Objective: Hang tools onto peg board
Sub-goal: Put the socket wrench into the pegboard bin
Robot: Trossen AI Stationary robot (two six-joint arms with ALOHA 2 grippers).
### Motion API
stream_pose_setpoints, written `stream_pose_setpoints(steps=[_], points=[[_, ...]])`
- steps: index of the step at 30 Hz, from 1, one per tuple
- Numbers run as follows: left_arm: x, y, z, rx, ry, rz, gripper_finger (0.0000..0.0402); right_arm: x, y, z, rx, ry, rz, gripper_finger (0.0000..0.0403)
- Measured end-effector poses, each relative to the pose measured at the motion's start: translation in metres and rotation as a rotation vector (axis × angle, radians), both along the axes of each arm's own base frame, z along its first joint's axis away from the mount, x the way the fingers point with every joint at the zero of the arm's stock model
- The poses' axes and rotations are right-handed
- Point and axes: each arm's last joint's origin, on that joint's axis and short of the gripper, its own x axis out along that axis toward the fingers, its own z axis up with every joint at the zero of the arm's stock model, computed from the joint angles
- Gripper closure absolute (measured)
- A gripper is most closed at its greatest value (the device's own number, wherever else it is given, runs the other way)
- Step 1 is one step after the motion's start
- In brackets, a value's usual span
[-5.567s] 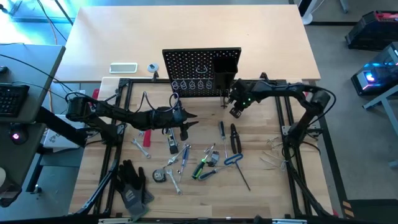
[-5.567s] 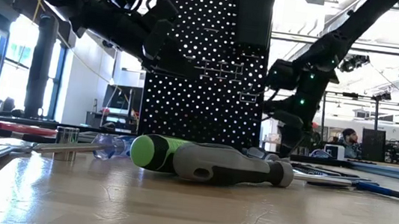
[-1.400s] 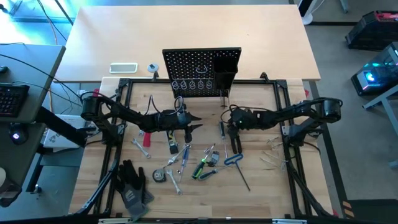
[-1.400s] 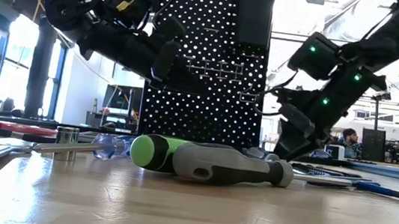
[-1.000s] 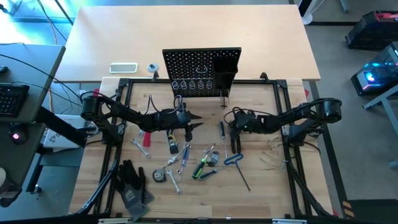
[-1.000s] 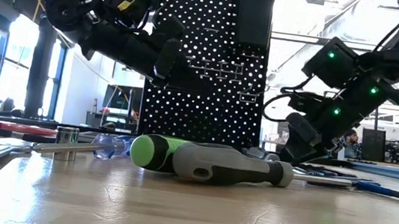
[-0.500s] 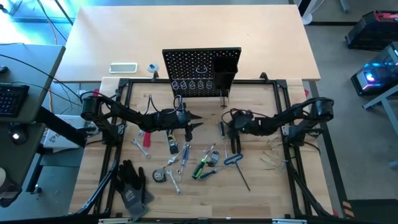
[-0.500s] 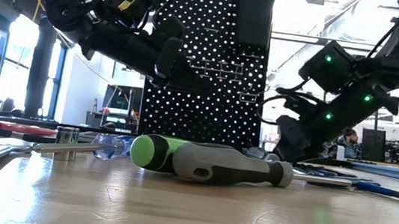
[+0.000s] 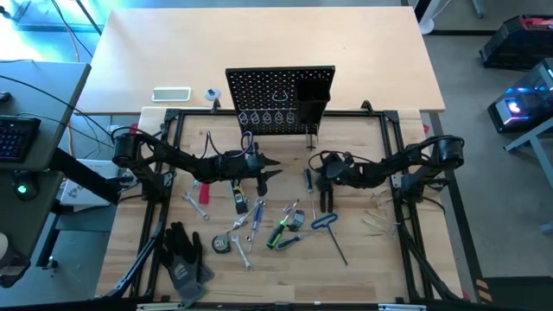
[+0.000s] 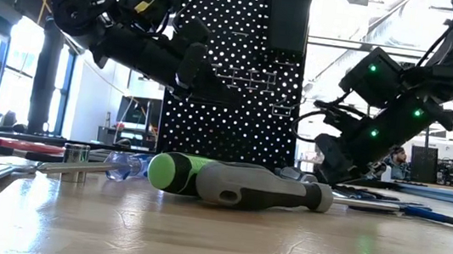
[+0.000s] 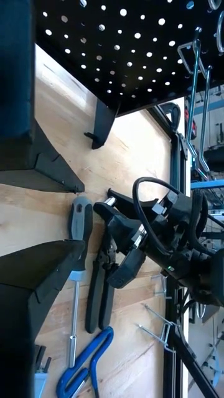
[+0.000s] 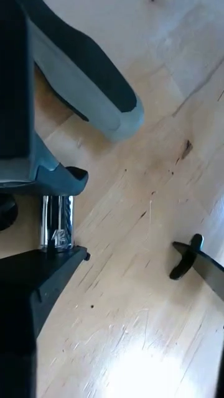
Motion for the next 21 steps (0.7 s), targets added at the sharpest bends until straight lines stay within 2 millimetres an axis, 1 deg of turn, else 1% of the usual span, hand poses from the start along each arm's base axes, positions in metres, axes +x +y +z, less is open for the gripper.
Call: stream_pose_setpoints(steps=[4, 7, 14, 21], points=[[0.0, 0.0, 0.0, -0.005, -0.001, 0.001, 0.0275, 0.0, 0.0, 0.0, 0.003, -0.008, 0.002, 0.0304], [0.0, 0.0, 0.0, -0.005, -0.001, 0.001, 0.0275, 0.001, 0.001, 0.004, 0.02, -0.027, 0.018, 0.0304], [0.0, 0.0, 0.0, -0.005, 0.0, 0.001, 0.0275, -0.001, 0.006, 0.022, 0.064, -0.08, 0.097, 0.0304], [0.0, 0.0, 0.0, -0.004, 0.001, 0.002, 0.0275, -0.004, 0.01, 0.046, 0.035, -0.169, 0.124, 0.0304]])
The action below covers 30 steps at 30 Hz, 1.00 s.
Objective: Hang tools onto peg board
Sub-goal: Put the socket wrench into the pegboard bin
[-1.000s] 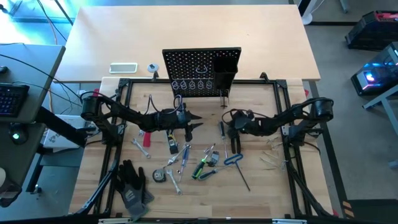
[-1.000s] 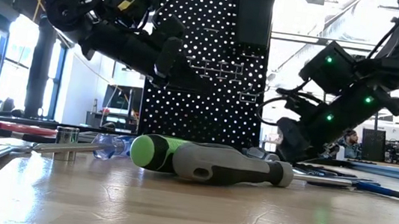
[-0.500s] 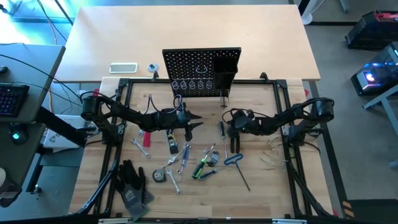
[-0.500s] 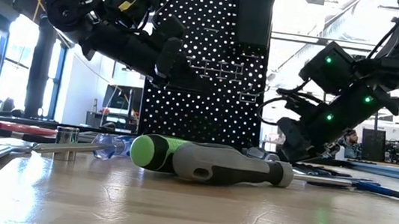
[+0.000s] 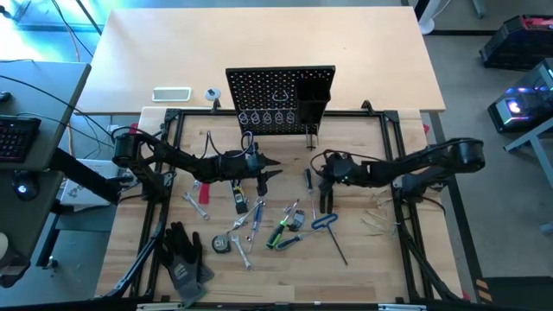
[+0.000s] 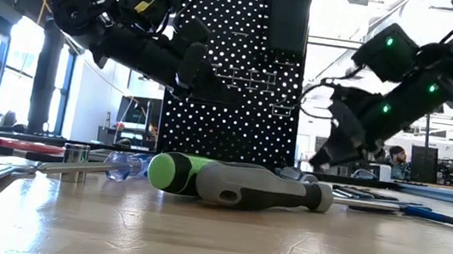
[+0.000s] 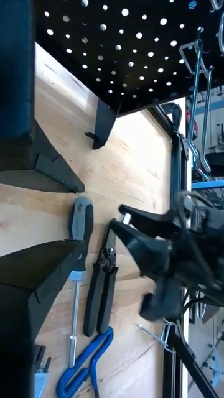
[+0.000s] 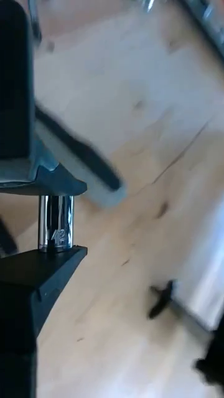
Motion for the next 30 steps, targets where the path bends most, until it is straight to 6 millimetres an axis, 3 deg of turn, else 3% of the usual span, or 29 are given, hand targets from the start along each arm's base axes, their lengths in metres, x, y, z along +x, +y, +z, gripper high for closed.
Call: stream_pose_setpoints(steps=[9, 15, 30], points=[[0.0, 0.0, -0.001, 0.004, 0.008, -0.001, 0.0275, -0.004, 0.013, 0.038, -0.035, -0.156, 0.113, 0.0304], [0.0, 0.0, -0.001, 0.005, 0.008, -0.001, 0.0275, -0.003, 0.023, 0.079, -0.084, -0.248, 0.234, 0.0304], [0.0, 0.0, -0.001, -0.011, 0.012, 0.003, 0.0275, 0.003, 0.032, 0.228, -0.417, -0.312, 0.425, 0.0304]])
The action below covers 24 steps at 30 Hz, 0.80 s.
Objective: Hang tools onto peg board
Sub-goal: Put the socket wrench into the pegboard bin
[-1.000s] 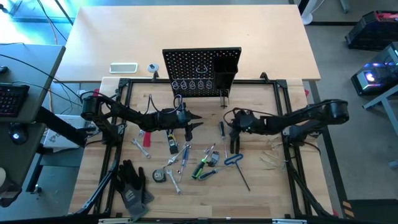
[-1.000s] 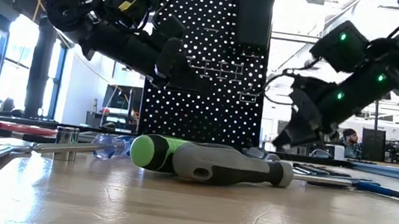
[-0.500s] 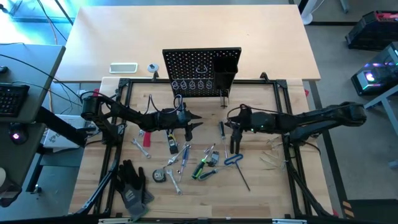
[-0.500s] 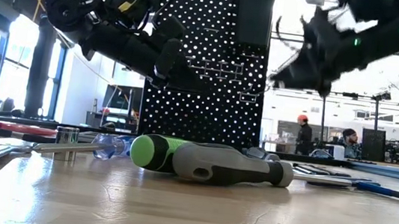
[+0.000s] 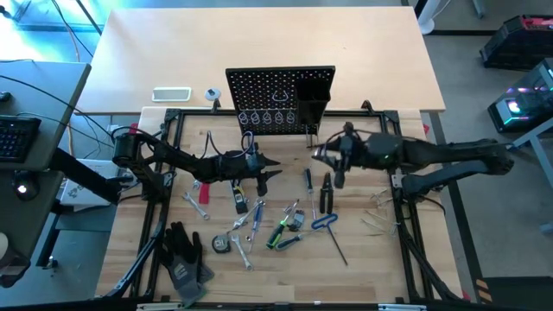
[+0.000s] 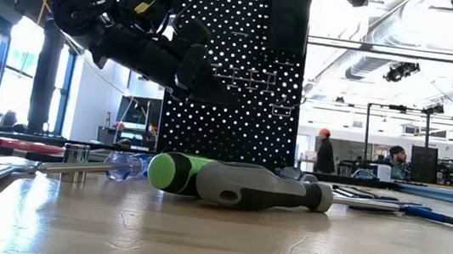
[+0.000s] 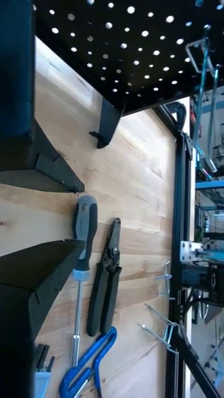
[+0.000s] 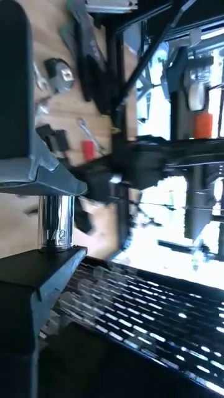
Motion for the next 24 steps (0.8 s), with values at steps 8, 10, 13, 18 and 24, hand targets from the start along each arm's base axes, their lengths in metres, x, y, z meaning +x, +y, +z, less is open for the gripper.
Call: stream_pose_setpoints(steps=[8, 10, 13, 18, 24], points=[[-0.001, 0.0, -0.003, -0.017, 0.024, 0.004, 0.0275, -0.013, -0.013, 0.067, -0.192, -0.097, -0.037, 0.0304], [-0.001, 0.0, -0.003, -0.023, 0.024, 0.006, 0.0275, -0.013, -0.02, 0.078, -0.218, -0.114, -0.059, 0.0304], [-0.001, 0.0, -0.003, -0.035, 0.023, 0.01, 0.0275, -0.011, -0.033, 0.087, -0.242, -0.106, -0.081, 0.0304], [-0.001, 0.0, -0.003, -0.05, 0.024, 0.015, 0.0275, 0.006, -0.062, 0.091, -0.242, -0.047, -0.119, 0.0304], [-0.002, -0.001, -0.007, -0.076, 0.054, 0.021, 0.0275, 0.026, -0.097, 0.09, -0.194, 0.033, -0.151, 0.0304]])
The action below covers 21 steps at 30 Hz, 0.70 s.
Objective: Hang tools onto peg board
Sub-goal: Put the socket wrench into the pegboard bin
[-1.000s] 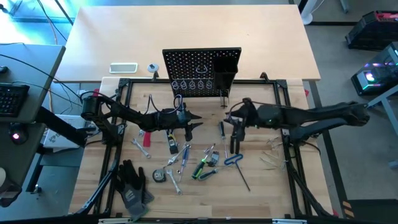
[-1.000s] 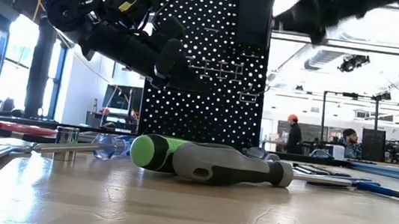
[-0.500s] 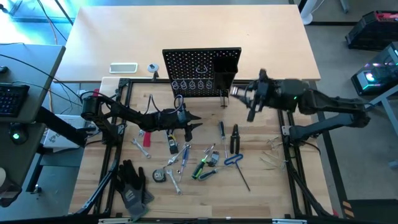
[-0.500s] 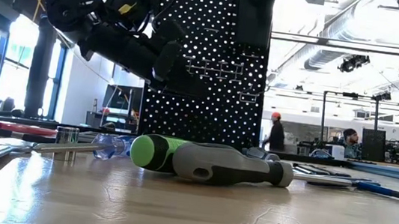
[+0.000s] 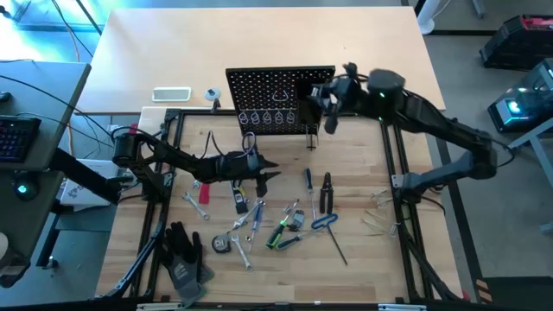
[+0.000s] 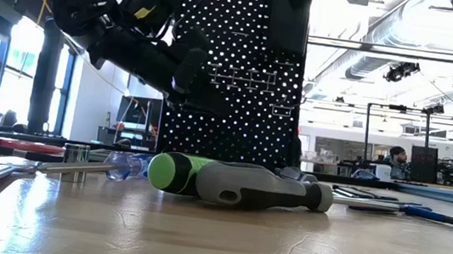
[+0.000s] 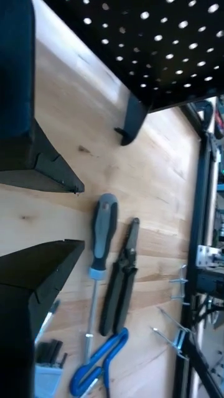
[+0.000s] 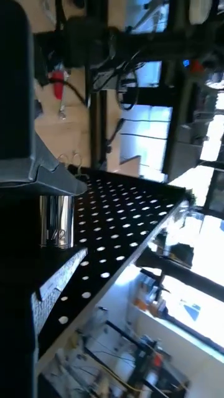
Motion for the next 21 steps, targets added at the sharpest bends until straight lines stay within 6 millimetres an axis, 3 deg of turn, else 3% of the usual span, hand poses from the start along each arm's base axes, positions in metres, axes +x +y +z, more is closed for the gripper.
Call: stream_pose_setpoints(steps=[7, 14, 21], points=[[-0.003, -0.003, -0.008, -0.01, 0.086, -0.01, 0.0275, 0.006, -0.02, 0.0, 0.053, 0.041, -0.036, 0.0303], [-0.006, -0.004, -0.009, -0.023, 0.133, -0.026, 0.0275, 0.003, -0.025, 0.0, 0.076, 0.031, -0.063, 0.0228], [-0.012, -0.004, 0.005, -0.014, 0.143, -0.031, 0.0275, 0.003, -0.025, 0.0, 0.048, 0.042, -0.056, 0.0216]])
